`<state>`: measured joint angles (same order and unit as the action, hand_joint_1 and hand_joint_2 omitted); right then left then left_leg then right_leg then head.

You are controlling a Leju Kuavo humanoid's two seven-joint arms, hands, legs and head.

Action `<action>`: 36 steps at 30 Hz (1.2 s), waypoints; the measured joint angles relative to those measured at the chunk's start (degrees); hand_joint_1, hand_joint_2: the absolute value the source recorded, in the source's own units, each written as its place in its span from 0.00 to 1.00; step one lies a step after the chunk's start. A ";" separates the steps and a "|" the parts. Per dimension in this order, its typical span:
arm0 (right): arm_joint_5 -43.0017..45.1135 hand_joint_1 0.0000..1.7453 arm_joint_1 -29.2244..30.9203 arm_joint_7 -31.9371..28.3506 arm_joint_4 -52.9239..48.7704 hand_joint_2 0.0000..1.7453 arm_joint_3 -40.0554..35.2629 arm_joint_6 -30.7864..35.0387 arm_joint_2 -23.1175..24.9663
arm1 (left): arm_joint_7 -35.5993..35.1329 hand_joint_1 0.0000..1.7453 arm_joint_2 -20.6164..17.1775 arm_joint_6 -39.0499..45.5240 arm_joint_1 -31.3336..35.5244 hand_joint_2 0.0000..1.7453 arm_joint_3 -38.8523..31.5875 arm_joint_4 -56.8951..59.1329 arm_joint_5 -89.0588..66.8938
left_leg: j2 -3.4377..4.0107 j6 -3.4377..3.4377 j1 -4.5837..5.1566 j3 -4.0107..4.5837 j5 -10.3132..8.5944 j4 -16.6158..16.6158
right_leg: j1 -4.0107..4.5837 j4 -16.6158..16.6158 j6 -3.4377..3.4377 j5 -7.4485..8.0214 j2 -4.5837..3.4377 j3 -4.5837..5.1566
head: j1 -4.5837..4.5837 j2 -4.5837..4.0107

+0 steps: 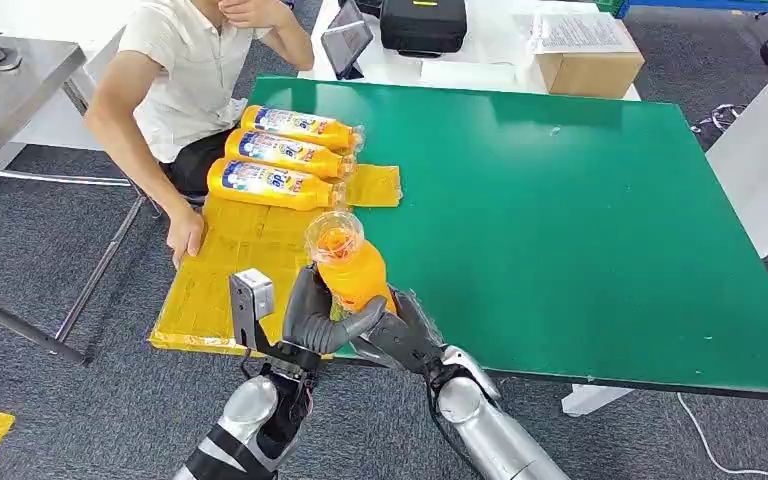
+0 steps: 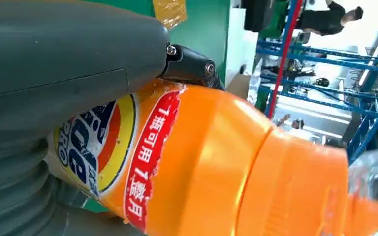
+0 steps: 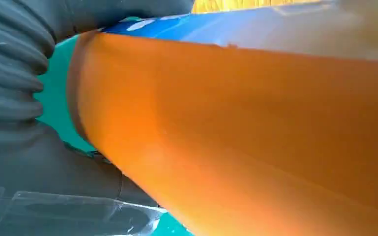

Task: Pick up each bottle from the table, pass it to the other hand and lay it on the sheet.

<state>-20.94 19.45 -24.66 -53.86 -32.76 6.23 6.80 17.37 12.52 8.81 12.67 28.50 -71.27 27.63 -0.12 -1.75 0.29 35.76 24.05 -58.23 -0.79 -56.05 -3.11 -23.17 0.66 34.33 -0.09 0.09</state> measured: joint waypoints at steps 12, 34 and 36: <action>0.20 0.00 -0.81 -1.35 0.00 1.00 -0.02 1.07 0.37 | -0.94 1.00 -0.04 -1.79 0.19 1.00 -0.85 0.70 2.38 | 0.01 0.00 0.00 0.00 0.00 0.00 | 0.00 0.00 0.00 0.00 0.00 0.00 | -0.02 0.00; -13.11 0.00 -23.10 -15.36 -30.87 1.00 9.66 33.57 2.01 | -1.16 1.00 -1.20 -6.27 -6.24 1.00 -17.55 -13.38 23.17 | 0.05 0.10 -0.01 0.14 0.08 0.01 | 0.00 0.00 0.12 -0.08 -0.01 0.21 | -0.02 0.00; -12.24 0.00 -23.68 -15.36 -32.37 1.00 10.12 33.57 2.10 | -1.31 1.00 -0.87 -6.99 -6.39 1.00 -18.78 -13.97 24.04 | 0.06 0.10 0.00 0.14 0.07 0.01 | -0.01 0.00 0.11 -0.07 -0.01 0.20 | -0.02 0.00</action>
<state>-33.18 -4.23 -40.02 -86.23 -22.64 39.80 8.90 16.06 11.65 1.81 6.28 9.72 -85.24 51.67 -0.07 -1.65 0.29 35.90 24.12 -58.22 -0.80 -56.06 -3.00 -23.24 0.65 34.52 -0.11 0.09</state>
